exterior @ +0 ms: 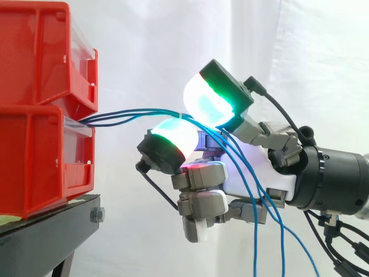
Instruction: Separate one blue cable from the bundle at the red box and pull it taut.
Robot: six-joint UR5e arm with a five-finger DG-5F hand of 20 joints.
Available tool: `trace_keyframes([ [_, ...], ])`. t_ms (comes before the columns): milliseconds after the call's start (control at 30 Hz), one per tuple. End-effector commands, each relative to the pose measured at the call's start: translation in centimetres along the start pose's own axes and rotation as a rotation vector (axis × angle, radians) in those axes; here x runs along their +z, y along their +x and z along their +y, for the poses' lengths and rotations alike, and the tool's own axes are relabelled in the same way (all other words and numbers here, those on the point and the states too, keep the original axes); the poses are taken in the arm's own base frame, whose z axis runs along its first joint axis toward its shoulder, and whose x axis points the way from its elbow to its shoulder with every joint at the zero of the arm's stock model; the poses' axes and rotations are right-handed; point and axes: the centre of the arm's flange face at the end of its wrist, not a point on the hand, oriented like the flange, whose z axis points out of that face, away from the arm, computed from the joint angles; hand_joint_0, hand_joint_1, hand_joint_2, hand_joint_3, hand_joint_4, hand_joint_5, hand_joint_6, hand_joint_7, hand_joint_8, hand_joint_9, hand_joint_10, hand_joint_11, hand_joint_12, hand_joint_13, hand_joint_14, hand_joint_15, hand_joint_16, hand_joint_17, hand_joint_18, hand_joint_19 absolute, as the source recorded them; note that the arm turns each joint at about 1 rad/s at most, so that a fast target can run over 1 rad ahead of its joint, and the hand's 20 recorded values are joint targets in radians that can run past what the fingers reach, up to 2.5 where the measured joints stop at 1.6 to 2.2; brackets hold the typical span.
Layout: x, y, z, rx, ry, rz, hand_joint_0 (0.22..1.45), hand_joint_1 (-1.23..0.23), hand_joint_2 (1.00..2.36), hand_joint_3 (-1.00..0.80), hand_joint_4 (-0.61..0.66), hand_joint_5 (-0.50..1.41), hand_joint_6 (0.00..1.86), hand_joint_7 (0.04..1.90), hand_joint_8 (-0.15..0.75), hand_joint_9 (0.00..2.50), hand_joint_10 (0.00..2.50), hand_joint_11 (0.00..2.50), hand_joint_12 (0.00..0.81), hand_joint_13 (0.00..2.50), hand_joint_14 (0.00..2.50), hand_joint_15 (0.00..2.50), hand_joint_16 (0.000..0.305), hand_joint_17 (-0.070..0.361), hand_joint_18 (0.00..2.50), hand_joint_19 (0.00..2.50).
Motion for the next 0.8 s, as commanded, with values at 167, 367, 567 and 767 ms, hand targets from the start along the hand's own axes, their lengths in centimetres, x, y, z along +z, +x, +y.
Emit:
trace_keyframes([
  [167, 0.0, -0.02, 0.02, 0.0, 0.001, 0.0, 0.65, -0.69, 1.0, -0.47, 0.07, -0.18, 0.89, 1.26, 0.315, 1.19, 0.01, 1.66, 0.413, 1.22, 0.03, 1.21, 0.054, 0.12, 1.03, 0.74],
  [367, 0.02, -0.02, 0.03, -0.002, 0.0, 0.0, 0.73, -0.88, 1.01, -0.43, 0.08, -0.18, 0.9, 1.27, 0.32, 1.16, 0.01, 1.7, 0.418, 1.22, 0.03, 1.2, 0.054, 0.121, 1.03, 0.71],
  [567, 0.0, -0.02, 0.02, -0.009, 0.001, 0.0, 0.78, -0.95, 1.0, -0.5, 0.11, -0.18, 0.91, 1.27, 0.328, 1.15, 0.01, 1.7, 0.415, 1.19, 0.03, 1.19, 0.053, 0.119, 1.03, 0.65],
  [767, 0.01, -0.11, 0.04, -0.013, -0.002, 0.001, 0.55, -0.97, 1.0, -0.5, 0.15, -0.17, 0.91, 1.25, 0.35, 1.16, 0.01, 1.7, 0.431, 1.2, 0.03, 1.19, 0.055, 0.123, 1.03, 0.68],
])
